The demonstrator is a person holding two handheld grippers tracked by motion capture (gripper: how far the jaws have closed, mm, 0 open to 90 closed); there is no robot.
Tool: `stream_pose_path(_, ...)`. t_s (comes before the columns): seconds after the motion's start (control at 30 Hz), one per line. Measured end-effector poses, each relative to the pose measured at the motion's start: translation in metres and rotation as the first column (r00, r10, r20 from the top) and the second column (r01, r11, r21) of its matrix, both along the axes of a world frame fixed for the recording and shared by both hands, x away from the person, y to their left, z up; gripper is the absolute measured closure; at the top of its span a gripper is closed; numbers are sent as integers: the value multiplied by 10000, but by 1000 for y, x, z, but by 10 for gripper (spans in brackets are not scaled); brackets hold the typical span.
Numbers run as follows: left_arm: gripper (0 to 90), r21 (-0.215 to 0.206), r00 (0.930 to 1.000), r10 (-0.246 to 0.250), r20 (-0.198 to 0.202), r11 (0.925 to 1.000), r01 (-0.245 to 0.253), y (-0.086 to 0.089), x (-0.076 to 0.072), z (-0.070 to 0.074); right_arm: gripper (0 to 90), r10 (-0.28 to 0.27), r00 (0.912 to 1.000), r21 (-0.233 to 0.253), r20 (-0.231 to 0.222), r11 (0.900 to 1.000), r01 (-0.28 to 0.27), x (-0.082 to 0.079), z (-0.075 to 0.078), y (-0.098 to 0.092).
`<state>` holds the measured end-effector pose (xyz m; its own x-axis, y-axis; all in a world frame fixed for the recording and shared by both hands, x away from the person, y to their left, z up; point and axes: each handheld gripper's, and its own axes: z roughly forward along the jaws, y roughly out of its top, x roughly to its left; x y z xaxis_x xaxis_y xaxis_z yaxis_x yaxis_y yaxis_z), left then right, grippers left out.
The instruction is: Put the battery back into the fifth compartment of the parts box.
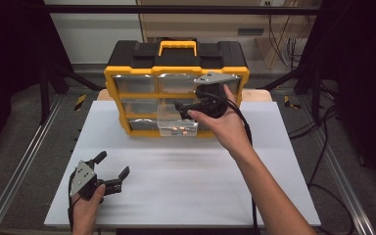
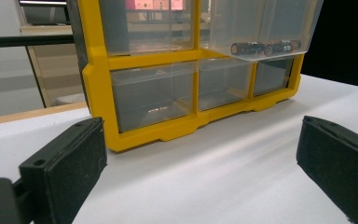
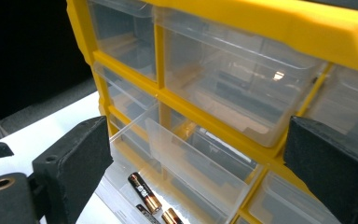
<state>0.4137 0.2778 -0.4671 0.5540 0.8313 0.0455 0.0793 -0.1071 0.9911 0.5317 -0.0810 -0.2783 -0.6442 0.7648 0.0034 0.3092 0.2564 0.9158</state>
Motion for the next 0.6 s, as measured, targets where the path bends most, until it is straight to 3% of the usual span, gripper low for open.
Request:
stream_pose_path(0.37, 16, 69, 10000, -34, -29, 10000, 34, -2, 0, 0, 63, -578, 9978, 455, 325, 9974, 563, -5, -1, -29)
stream_pose_path(0.6, 16, 58, 10000, -15, -36, 10000, 15, -1, -1, 0, 44, -906, 9935, 893, 683, 9924, 843, -17, 2, -50)
